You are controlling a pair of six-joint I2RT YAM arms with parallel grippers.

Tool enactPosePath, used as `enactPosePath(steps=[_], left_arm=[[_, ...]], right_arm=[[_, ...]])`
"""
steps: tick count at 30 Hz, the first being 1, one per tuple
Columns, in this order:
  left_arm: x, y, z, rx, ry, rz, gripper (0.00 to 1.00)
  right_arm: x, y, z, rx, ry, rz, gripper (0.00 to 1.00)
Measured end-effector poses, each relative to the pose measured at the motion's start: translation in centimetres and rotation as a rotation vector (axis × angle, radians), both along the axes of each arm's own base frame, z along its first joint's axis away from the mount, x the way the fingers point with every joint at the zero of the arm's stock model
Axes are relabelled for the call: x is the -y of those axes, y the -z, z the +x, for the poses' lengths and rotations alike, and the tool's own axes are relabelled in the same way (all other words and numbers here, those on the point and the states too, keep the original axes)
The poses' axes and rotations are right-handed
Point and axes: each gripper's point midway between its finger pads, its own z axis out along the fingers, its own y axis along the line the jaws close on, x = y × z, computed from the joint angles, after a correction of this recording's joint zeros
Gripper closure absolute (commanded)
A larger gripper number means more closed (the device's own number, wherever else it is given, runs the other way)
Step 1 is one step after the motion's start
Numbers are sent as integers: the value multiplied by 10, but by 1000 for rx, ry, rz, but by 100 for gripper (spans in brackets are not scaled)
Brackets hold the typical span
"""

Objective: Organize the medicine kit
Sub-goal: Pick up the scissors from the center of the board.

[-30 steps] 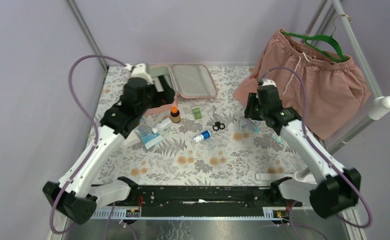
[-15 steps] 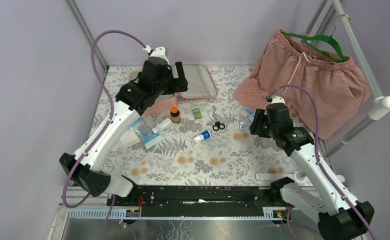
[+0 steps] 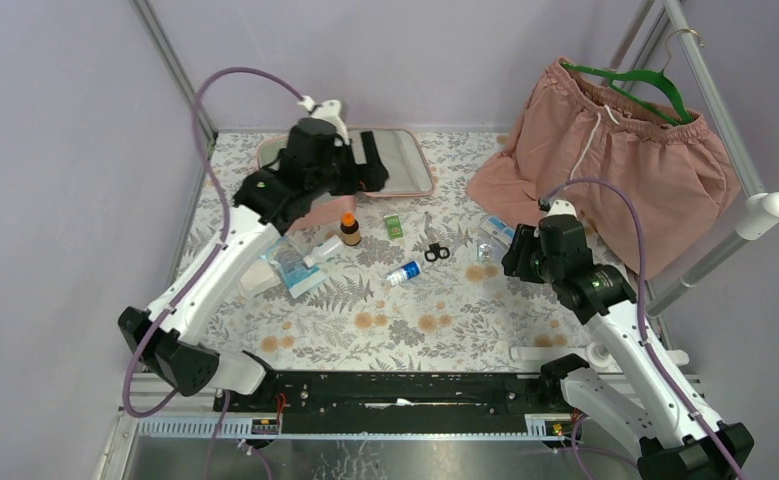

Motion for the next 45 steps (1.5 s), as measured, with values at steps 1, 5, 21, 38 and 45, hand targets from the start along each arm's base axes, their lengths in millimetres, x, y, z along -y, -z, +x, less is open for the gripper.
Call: enactPosePath(steps=[1,5,21,38,45], left_arm=[[13,6,-4,-15,28,3,1],[62,30,-23,-59,103,25,1],[145,170,2,-313,-13,125,1],[162,251,25,-424,-149,191,5],[161,277,26,-467,-184,200,10]], right_arm=[[0,1,-1,-2,0,-1,47],[2,7,-4,-14,0,-5,47],[2,13,-10,-28,-6,-4,46],[4,13,-13,-12,-3,2,45],[2,16,-14,-21,-9,4,45]])
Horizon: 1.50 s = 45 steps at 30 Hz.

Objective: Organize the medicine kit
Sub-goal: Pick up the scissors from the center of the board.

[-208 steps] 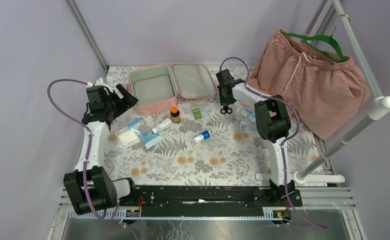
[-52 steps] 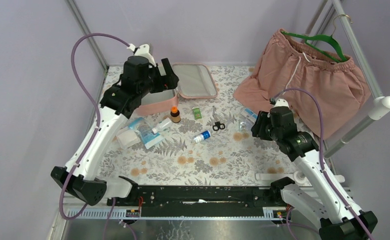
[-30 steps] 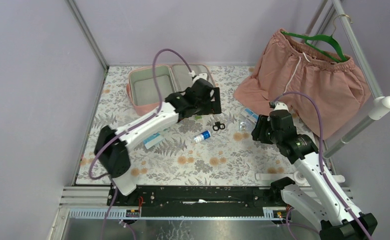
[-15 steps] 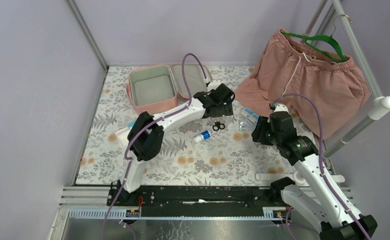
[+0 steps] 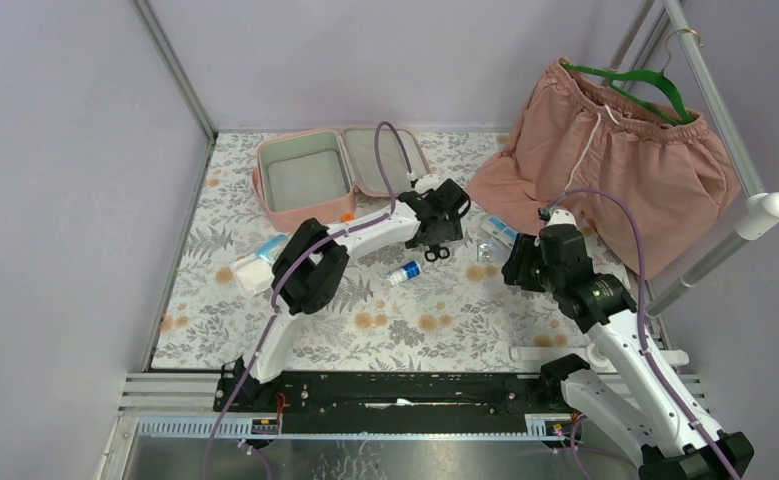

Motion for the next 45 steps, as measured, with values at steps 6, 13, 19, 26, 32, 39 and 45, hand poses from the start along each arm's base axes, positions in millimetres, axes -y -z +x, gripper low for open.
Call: enactPosePath(steps=[6,13,19,26,32,39,45], left_arm=[[-8,10,9,-11,-49,3,16],[-8,3,28,22,-91,-15,20],[4,3,46,45,-100,-26,23],[-8,22,39,8,-108,46,25],[-15,24,37,4,-113,85,27],[-17,27,38,6,-114,100,28],[-18,28,38,8,-111,107,28]], right_arm=[[0,1,1,2,-1,1,44],[-1,2,2,1,-2,3,44],[-4,1,1,-3,-15,14,44],[-5,1,1,-2,-18,18,44],[-5,1,1,-3,-19,19,44],[-5,1,1,-3,-19,19,44],[-5,1,1,-3,-19,19,44]])
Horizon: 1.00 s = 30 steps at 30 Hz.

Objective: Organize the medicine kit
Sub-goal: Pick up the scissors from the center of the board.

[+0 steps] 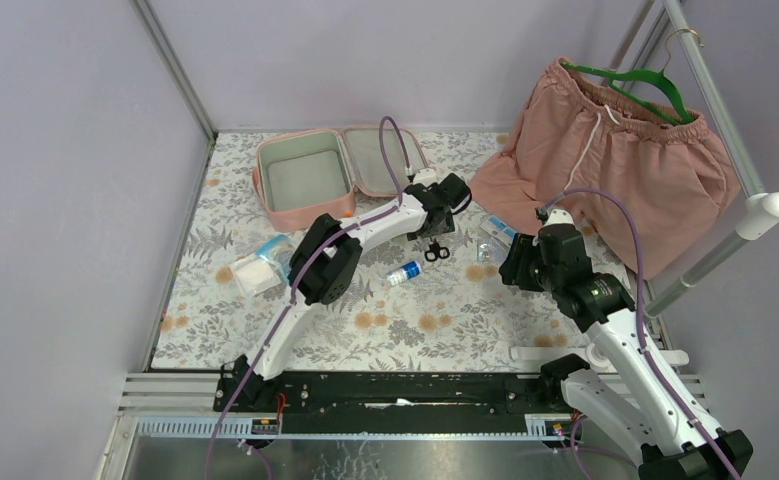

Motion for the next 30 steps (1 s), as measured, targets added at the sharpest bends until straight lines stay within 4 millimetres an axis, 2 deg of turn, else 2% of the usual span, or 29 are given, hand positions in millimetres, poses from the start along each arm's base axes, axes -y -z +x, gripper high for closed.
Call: enactPosePath(steps=[10,20,30], left_arm=[[-5,2,0,7,15,52,28],[-8,5,-3,23,33,109,35],[-10,6,-2,31,29,117,50]], right_arm=[[0,0,0,0,0,0,44],[0,1,0,-1,0,0,44],[0,2,-1,-3,0,-1,44]])
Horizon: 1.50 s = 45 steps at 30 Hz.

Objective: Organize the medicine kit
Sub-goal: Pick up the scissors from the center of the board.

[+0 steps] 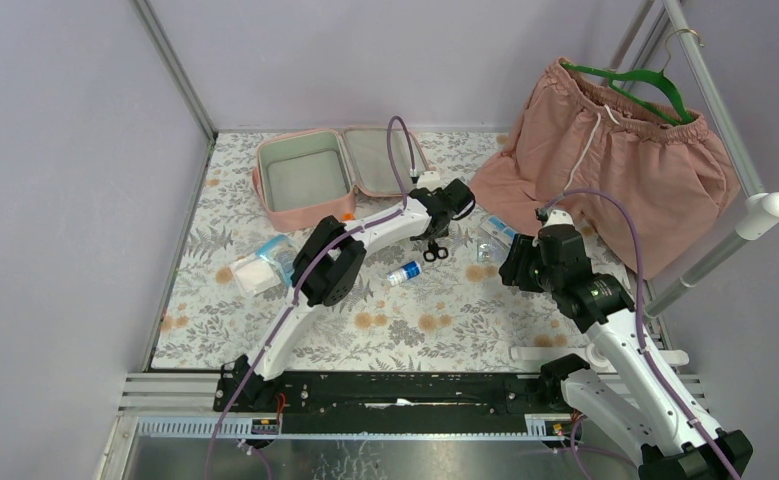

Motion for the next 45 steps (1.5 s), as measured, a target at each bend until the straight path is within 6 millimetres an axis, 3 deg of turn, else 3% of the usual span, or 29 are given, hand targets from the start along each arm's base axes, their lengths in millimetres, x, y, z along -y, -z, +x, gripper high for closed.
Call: enactPosePath(steps=[16,34,45], left_arm=[[-3,0,-1,7,-1,13,80],[-13,-4,-12,-30,66,68,80],[-12,-34,-13,-8,88,47,79]], right_arm=[[0,-1,0,3,0,1,44],[0,-1,0,3,0,1,44],[0,-1,0,2,-1,1,44]])
